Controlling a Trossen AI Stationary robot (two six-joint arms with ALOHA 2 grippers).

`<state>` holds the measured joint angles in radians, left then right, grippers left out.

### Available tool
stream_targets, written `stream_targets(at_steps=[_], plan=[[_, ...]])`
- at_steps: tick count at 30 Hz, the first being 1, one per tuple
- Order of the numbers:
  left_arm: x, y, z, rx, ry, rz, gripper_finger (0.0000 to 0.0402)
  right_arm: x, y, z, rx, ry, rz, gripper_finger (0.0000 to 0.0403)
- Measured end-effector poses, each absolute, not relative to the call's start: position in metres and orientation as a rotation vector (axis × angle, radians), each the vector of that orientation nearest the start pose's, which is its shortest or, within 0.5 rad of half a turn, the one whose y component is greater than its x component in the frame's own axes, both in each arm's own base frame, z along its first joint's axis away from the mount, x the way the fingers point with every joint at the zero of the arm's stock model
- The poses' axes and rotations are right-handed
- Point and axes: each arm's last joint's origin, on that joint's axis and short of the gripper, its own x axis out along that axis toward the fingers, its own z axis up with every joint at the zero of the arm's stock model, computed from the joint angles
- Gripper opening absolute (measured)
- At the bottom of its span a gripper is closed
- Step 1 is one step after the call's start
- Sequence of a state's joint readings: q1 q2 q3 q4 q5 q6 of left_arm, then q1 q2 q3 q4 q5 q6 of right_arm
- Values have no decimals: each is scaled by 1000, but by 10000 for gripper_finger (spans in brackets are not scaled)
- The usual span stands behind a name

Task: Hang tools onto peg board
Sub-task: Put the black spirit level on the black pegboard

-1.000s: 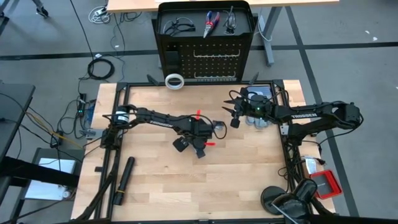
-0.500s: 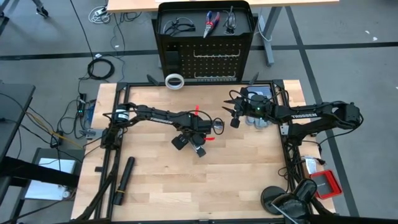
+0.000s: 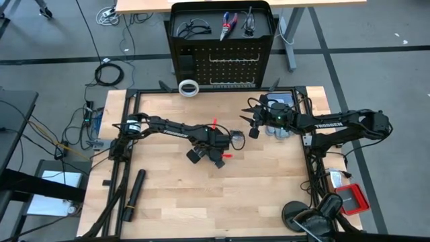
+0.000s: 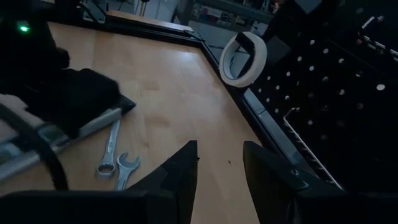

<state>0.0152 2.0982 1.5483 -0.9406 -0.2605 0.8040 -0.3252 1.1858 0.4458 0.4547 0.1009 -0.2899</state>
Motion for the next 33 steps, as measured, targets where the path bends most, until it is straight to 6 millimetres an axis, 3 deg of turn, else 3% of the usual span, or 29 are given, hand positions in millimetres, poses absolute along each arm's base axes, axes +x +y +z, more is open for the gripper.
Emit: stream_targets(at_steps=[8,15,19,23,27,33], plan=[[413,16,192,669,1494,-173,133,220,-76,204,-271,338,-404,138],[415,23,228,711,1530,-41,87,204,-73,213,-266,385,-475,138],[410,34,240,452,1541,-62,55,195,-71,219,-245,384,-491,138],[407,34,239,154,1537,-131,55,192,-69,223,-233,360,-490,138],[405,17,239,26,1565,-148,71,193,-70,222,-229,366,-487,138],[397,-47,238,178,1616,-225,98,196,-74,215,-226,402,-496,138]])
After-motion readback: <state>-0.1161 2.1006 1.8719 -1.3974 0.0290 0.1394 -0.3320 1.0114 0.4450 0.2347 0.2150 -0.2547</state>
